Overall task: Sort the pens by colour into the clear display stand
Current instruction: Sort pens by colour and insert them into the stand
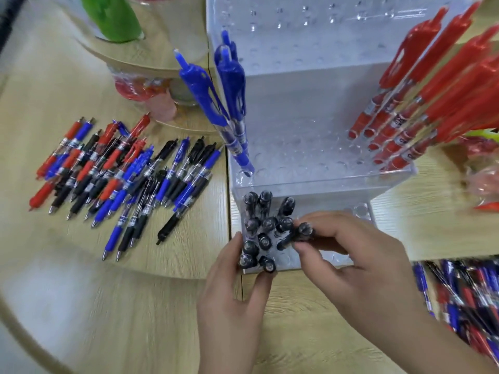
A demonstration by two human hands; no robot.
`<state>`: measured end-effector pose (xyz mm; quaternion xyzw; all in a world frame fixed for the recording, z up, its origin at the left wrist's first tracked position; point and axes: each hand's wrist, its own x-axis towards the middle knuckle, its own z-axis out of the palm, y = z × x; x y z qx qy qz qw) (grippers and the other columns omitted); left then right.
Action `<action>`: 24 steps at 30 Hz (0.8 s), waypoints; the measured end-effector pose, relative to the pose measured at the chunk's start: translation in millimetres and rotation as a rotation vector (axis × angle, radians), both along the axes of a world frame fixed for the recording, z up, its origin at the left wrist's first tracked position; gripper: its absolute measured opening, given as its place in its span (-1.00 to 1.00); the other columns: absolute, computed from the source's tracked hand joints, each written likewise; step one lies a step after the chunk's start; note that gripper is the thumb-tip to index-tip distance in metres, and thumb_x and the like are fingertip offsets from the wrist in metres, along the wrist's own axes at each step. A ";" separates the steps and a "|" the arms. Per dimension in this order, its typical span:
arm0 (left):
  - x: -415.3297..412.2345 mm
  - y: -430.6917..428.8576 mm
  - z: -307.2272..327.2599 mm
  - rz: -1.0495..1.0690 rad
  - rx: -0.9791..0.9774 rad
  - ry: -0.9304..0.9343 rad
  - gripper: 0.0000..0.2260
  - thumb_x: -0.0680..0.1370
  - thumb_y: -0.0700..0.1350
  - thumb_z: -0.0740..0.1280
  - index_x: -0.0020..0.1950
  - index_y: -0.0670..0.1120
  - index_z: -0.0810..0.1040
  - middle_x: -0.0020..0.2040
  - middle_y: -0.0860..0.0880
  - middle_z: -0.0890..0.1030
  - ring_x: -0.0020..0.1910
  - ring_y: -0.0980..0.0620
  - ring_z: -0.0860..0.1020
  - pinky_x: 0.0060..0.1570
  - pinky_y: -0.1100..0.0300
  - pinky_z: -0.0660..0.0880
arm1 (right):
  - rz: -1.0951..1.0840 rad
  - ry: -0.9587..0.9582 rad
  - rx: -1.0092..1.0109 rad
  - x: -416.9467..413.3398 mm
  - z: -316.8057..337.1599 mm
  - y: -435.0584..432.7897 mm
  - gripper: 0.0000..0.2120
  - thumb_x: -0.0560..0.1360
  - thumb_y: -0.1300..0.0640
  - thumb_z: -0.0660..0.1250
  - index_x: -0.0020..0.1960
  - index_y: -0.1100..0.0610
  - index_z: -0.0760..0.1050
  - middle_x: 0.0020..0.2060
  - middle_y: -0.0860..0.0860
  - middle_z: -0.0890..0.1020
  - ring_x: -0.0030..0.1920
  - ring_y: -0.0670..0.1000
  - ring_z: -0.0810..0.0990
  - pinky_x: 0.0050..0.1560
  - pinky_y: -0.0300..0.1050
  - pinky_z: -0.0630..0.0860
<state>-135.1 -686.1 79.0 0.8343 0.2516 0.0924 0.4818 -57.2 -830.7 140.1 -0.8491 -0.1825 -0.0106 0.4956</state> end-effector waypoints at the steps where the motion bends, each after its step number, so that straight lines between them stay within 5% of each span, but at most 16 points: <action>1: 0.2 -0.8 -0.7 0.005 0.004 -0.004 -0.59 0.36 -0.06 0.54 0.20 0.02 0.62 0.11 0.20 0.64 0.10 0.29 0.59 0.09 0.22 0.52 | 0.001 -0.029 -0.050 3.0 -1.4 -0.7 -0.86 0.44 0.04 0.37 0.01 -0.09 0.56 -0.09 -0.21 0.62 -0.10 -0.25 0.63 -0.09 -0.29 0.55; 4: -0.7 -2.3 -0.5 -0.006 -0.001 -0.009 -0.59 0.37 -0.08 0.54 0.21 0.01 0.62 0.11 0.19 0.64 0.09 0.29 0.60 0.08 0.27 0.50 | 0.016 -0.200 -0.247 2.3 -7.7 5.4 -0.90 0.46 0.04 0.36 -0.06 0.02 0.59 -0.16 -0.19 0.63 -0.17 -0.21 0.58 -0.16 -0.41 0.43; 7: -1.0 -3.2 0.5 -0.016 -0.005 -0.001 -0.59 0.39 -0.07 0.52 0.23 0.02 0.60 0.12 0.22 0.63 0.09 0.32 0.59 0.06 0.39 0.49 | 0.054 -0.303 -0.392 3.9 -6.7 2.0 -0.87 0.49 0.03 0.30 -0.09 0.06 0.57 -0.19 -0.13 0.63 -0.23 -0.10 0.56 -0.26 -0.32 0.36; 12: 0.1 -5.3 4.4 0.005 -0.065 0.011 -0.59 0.41 -0.08 0.51 0.25 0.02 0.58 0.15 0.23 0.61 0.14 0.28 0.59 0.12 0.21 0.53 | 0.065 -0.318 -0.473 6.7 -8.2 0.1 -0.84 0.50 -0.02 0.28 -0.11 0.04 0.56 -0.27 -0.12 0.59 -0.32 -0.04 0.56 -0.37 -0.25 0.32; 16: 1.0 -5.6 10.2 0.017 -0.199 0.042 -0.57 0.44 -0.13 0.50 0.29 -0.02 0.54 0.16 0.13 0.63 0.17 0.16 0.60 0.18 0.03 0.54 | 0.048 -0.168 -0.463 1.1 -5.3 -5.0 -0.81 0.53 -0.15 0.32 -0.06 -0.05 0.56 -0.25 -0.21 0.57 -0.24 -0.17 0.53 -0.37 -0.38 0.32; 19: -9.5 -2.1 22.7 0.077 -0.291 0.044 -0.49 0.47 -0.15 0.48 0.38 0.10 0.45 0.23 0.18 0.58 0.22 0.19 0.55 0.20 0.14 0.51 | -0.028 0.001 -0.323 -23.2 4.5 -10.7 -0.88 0.45 -0.16 0.33 -0.10 -0.14 0.49 -0.27 -0.25 0.56 -0.15 -0.26 0.55 -0.36 -0.39 0.44; 22: -38.2 7.6 40.3 0.199 -0.263 0.026 -0.58 0.48 -0.16 0.47 0.27 0.18 0.52 0.14 0.22 0.61 0.15 0.18 0.58 0.11 0.20 0.53 | -0.002 0.095 -0.198 -62.8 10.0 -9.2 -0.94 0.43 -0.10 0.35 -0.11 -0.19 0.49 -0.25 -0.22 0.60 -0.24 -0.25 0.58 -0.23 -0.49 0.44; 24: -69.6 16.3 60.8 0.304 -0.304 0.027 -0.69 0.49 -0.22 0.45 0.12 0.15 0.59 0.02 0.18 0.67 0.05 0.17 0.62 0.03 0.24 0.53 | 0.089 0.246 -0.151 -91.2 13.2 -3.5 -0.81 0.42 0.06 0.43 -0.12 -0.23 0.53 -0.23 -0.21 0.64 -0.29 -0.20 0.61 -0.26 -0.43 0.48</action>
